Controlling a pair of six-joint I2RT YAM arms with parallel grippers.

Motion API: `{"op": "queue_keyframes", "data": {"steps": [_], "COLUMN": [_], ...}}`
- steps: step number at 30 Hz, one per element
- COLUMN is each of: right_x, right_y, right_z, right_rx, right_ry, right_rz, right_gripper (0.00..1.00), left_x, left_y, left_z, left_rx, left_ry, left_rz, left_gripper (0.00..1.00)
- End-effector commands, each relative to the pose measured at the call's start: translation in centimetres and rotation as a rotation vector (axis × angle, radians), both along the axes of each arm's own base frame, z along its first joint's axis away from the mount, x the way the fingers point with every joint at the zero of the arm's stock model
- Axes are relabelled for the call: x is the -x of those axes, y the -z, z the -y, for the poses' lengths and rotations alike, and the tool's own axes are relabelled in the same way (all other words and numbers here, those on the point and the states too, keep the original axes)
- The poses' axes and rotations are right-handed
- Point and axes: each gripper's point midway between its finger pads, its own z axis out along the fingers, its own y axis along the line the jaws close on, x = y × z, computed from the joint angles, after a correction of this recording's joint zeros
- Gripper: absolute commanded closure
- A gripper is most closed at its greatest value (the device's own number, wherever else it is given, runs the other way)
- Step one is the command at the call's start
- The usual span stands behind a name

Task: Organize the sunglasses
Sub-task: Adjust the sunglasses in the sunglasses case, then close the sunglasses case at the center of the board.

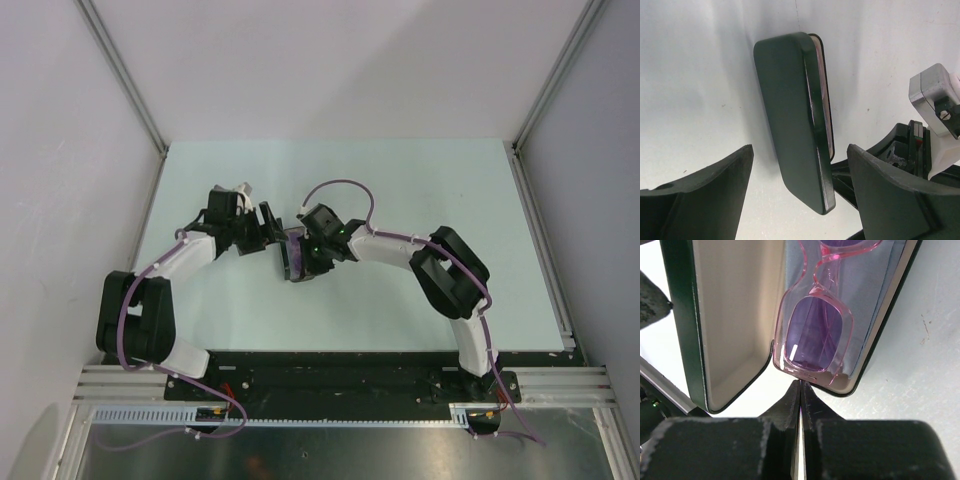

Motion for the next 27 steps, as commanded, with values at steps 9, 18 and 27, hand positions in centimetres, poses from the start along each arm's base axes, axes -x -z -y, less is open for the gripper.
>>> {"op": "queue_keyframes", "data": {"steps": [9,18,27], "right_x": [-1.1,-3.4,-5.6], "right_y": [-9.1,-14.2,-14.5], "right_z": [2.5,2.5,-2.6], "right_rx": [-0.085,-0.11,0.011], "right_ry": [0.012,-0.012,-0.003], "right_rz": [0.138,0.327,0.434], "right_gripper": [0.68,0.37,0.35], "left_x": [-0.6,-1.7,-1.2], "left_y": [-2.6,-6.5,-6.7], "left_z": [0.2,-3.6,-8.4], "left_rx": [-0.003,-0.12,-0.237], "left_ry": [0.013,-0.135,-0.338], "left_rz": [0.097,0.253,0.219], "left_gripper": [0.19,0.18,0.18]}}
